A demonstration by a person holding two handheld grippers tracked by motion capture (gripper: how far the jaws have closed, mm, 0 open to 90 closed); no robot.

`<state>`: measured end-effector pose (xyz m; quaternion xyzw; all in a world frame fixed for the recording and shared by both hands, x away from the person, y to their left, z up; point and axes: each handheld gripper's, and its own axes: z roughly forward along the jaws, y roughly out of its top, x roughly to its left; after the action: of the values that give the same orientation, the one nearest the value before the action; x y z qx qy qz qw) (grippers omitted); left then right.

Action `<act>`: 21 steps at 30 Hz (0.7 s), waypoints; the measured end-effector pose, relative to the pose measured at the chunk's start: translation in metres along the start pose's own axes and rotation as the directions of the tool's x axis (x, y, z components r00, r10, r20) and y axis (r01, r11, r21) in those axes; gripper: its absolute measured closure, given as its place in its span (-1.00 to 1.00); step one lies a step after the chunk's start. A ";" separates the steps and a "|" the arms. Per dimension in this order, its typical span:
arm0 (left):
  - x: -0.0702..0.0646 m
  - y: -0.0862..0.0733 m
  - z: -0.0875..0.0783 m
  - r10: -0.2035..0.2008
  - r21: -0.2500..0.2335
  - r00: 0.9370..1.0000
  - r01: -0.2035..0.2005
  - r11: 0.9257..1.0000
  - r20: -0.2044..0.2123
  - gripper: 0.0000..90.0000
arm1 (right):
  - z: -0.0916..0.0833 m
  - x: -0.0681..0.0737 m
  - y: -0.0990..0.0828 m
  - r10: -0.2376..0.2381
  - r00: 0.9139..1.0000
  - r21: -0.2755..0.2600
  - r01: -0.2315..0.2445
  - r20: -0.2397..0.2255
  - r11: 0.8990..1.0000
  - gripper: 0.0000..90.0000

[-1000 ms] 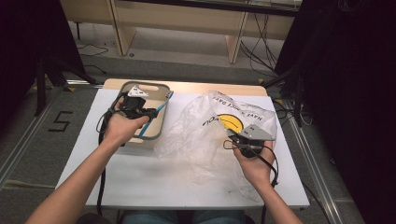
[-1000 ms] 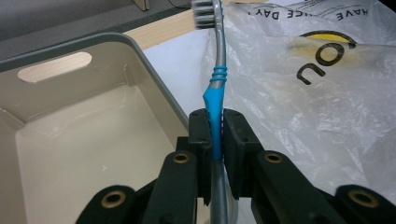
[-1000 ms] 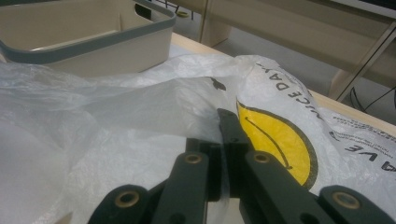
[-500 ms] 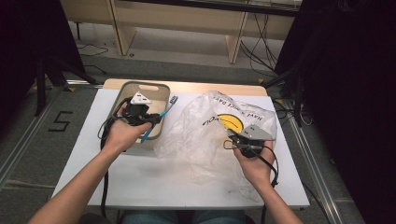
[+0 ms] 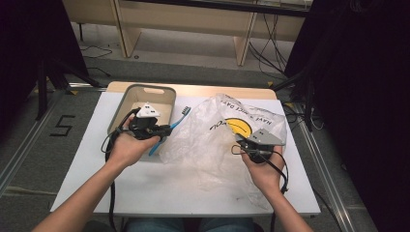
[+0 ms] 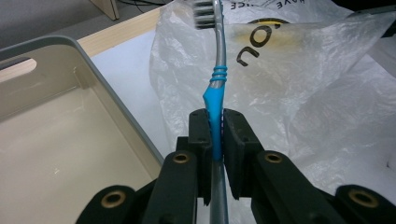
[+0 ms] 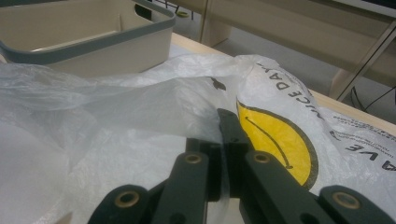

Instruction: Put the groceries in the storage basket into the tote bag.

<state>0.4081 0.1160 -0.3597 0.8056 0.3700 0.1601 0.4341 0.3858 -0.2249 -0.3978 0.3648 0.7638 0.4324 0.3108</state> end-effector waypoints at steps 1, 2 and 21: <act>-0.002 0.000 0.000 0.005 0.001 1.000 -0.005 1.000 0.003 0.82 | 0.000 0.000 0.000 0.001 1.000 0.000 -0.001 -0.001 1.000 1.00; -0.004 -0.001 0.000 0.011 0.004 1.000 -0.012 1.000 0.008 0.82 | 0.000 0.000 0.000 0.001 1.000 0.000 -0.001 -0.003 1.000 1.00; -0.034 -0.007 0.001 0.064 0.003 0.995 -0.064 0.998 0.078 0.82 | 0.000 -0.001 0.000 0.009 1.000 -0.002 -0.009 -0.006 1.000 1.00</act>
<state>0.3824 0.0926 -0.3642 0.8238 0.3272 0.1415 0.4408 0.3858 -0.2256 -0.3974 0.3667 0.7624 0.4359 0.3070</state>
